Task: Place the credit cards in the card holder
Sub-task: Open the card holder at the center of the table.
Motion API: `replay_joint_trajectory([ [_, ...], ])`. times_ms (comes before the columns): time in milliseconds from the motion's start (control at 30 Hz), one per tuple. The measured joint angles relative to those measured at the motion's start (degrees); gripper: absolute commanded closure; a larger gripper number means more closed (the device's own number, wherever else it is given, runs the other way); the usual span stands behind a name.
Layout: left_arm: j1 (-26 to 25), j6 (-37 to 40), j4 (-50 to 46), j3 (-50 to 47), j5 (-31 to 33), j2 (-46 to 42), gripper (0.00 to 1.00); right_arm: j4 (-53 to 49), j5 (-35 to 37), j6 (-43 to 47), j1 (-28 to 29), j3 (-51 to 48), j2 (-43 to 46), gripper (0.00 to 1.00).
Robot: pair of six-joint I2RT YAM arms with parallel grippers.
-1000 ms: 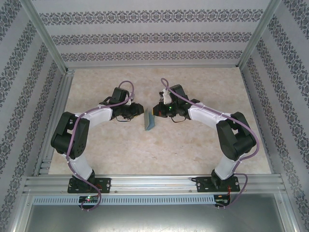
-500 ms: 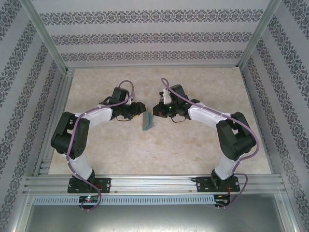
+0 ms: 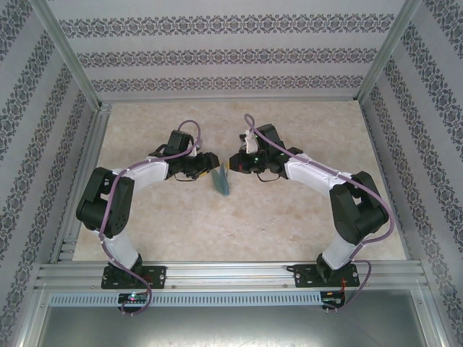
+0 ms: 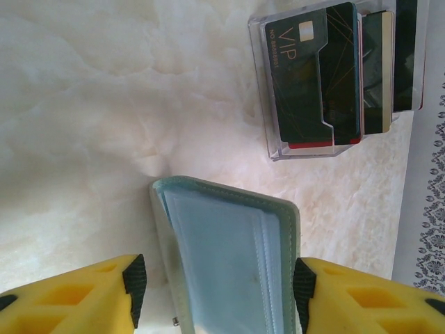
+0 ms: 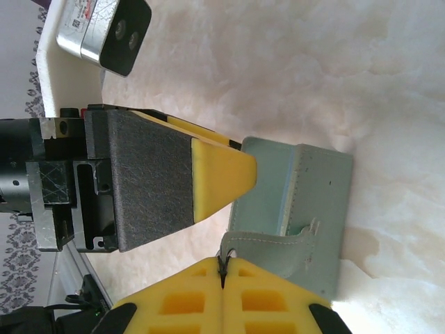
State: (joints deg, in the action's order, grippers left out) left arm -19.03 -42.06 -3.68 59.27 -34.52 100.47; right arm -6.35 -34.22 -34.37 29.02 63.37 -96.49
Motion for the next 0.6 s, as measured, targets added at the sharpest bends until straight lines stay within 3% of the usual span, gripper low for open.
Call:
replay_joint_trajectory([
  [300, 0.0, 0.0, 0.02, 0.02, 0.0, 0.26, 0.56, 0.0, 0.0, -0.02, 0.0, -0.02, 0.0, 0.96],
  [600, 0.0, -0.24, 0.15, 0.0, -0.46, 1.6, 0.75, 0.02, 0.02, -0.02, -0.07, -0.04, 0.0, 0.95],
])
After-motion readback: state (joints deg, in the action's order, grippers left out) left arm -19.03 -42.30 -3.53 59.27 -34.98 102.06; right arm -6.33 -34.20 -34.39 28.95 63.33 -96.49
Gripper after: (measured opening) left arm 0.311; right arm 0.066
